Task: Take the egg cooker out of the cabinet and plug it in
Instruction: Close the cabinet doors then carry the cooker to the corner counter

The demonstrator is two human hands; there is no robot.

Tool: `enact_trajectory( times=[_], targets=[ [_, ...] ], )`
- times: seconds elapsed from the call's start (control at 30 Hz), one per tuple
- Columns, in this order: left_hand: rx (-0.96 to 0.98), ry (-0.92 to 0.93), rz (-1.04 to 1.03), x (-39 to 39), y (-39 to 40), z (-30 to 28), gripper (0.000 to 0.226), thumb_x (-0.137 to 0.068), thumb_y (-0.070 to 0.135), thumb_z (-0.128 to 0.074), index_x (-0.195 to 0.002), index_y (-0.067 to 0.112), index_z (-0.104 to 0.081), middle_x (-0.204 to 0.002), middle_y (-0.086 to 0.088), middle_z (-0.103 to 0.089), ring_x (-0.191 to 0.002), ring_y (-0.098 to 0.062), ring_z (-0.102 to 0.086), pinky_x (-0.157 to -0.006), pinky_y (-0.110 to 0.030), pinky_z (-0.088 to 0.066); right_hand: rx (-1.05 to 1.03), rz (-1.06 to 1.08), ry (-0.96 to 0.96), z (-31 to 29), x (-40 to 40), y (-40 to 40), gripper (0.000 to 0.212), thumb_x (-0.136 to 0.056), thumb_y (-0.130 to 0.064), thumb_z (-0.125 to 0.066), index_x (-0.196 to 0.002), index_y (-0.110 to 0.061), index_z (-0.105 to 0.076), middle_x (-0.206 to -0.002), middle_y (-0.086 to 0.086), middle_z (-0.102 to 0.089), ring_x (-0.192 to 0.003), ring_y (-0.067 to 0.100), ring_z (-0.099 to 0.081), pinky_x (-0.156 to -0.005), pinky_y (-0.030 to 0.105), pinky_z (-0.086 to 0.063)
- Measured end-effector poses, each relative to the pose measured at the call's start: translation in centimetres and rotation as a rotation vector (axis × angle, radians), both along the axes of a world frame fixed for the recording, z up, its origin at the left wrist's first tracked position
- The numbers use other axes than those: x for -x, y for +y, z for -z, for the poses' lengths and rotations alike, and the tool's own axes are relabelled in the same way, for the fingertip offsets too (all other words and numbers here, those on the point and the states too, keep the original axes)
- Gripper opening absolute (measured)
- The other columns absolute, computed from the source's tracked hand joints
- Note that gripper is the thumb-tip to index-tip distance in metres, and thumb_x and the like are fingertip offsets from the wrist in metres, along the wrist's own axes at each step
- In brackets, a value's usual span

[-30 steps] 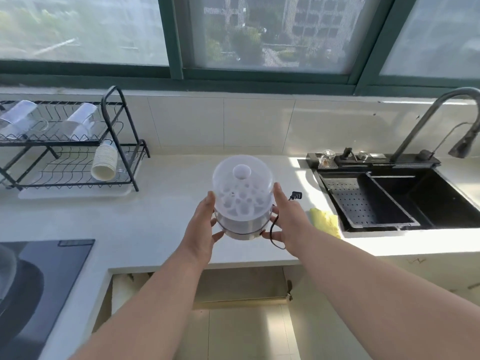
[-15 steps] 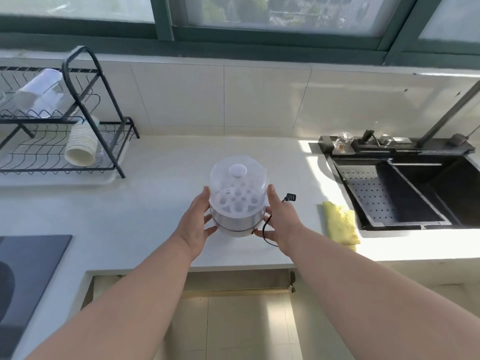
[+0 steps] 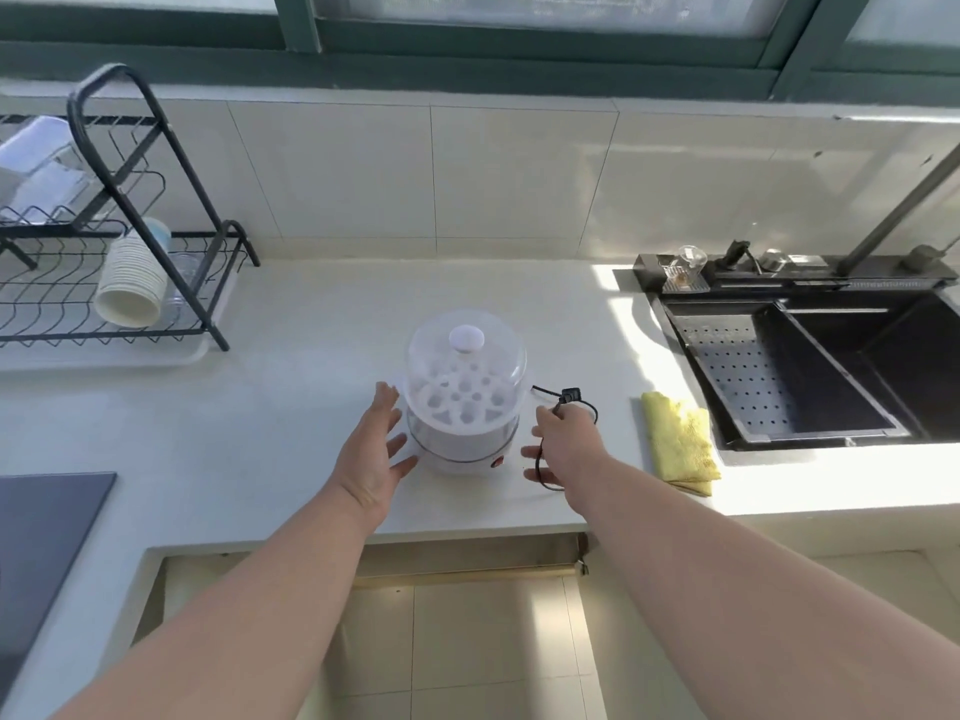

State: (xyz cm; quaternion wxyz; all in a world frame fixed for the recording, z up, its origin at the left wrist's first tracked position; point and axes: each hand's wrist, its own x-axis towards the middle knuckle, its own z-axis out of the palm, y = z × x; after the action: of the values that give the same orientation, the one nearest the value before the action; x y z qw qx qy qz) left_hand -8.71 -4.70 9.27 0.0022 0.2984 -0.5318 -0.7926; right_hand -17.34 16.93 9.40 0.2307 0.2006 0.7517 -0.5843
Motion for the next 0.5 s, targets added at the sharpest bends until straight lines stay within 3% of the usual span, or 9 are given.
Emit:
enact_trajectory(
  times=[0.1,0.2,0.27,0.5],
  targets=[
    [0.004,-0.021,-0.039,-0.8,-0.1,-0.1,0.106,-0.064,0.092,-0.06,-0.154,0.038,-0.053,-0.163,0.001,-0.045,-0.148,-0.033,-0.042,-0.119,-0.056,-0.041,-0.451,-0.271,0.104,0.8,0.1,1.9,0.022,-0.104,-0.024,-0.05,-0.09,-0.009,-0.057,-0.085,0.01,-0.061,-0.081,0.035,-0.075,-0.073,0.046,-0.067],
    [0.0,-0.03,-0.084,-1.7,-0.4,0.1,0.1,-0.067,0.088,-0.058,-0.153,0.036,-0.056,-0.162,-0.001,-0.047,-0.148,-0.035,-0.043,-0.12,-0.057,-0.04,-0.764,-0.483,0.211,2.0,0.1,3.0,0.035,-0.101,-0.03,-0.06,-0.073,-0.014,-0.047,-0.067,0.004,-0.055,-0.064,0.028,-0.059,-0.058,0.032,-0.045],
    [0.002,-0.034,-0.096,-2.3,-0.6,0.5,0.096,-0.071,0.087,-0.056,-0.152,0.036,-0.056,-0.16,-0.002,-0.048,-0.147,-0.036,-0.044,-0.12,-0.058,-0.04,-0.825,-0.542,0.234,2.8,-0.1,3.4,0.034,-0.099,-0.031,-0.064,-0.072,-0.015,-0.053,-0.069,0.002,-0.059,-0.066,0.025,-0.056,-0.057,0.03,-0.041],
    [0.008,-0.074,-0.106,-4.2,-1.1,1.6,0.08,-0.074,0.087,-0.056,-0.139,0.04,-0.062,-0.154,-0.001,-0.054,-0.137,-0.033,-0.051,-0.109,-0.051,-0.045,-0.86,-0.572,0.257,4.1,-0.9,4.2,0.018,-0.097,-0.031,-0.067,-0.099,-0.014,-0.069,-0.096,0.006,-0.071,-0.091,0.029,-0.065,-0.077,0.037,-0.057]
  ],
)
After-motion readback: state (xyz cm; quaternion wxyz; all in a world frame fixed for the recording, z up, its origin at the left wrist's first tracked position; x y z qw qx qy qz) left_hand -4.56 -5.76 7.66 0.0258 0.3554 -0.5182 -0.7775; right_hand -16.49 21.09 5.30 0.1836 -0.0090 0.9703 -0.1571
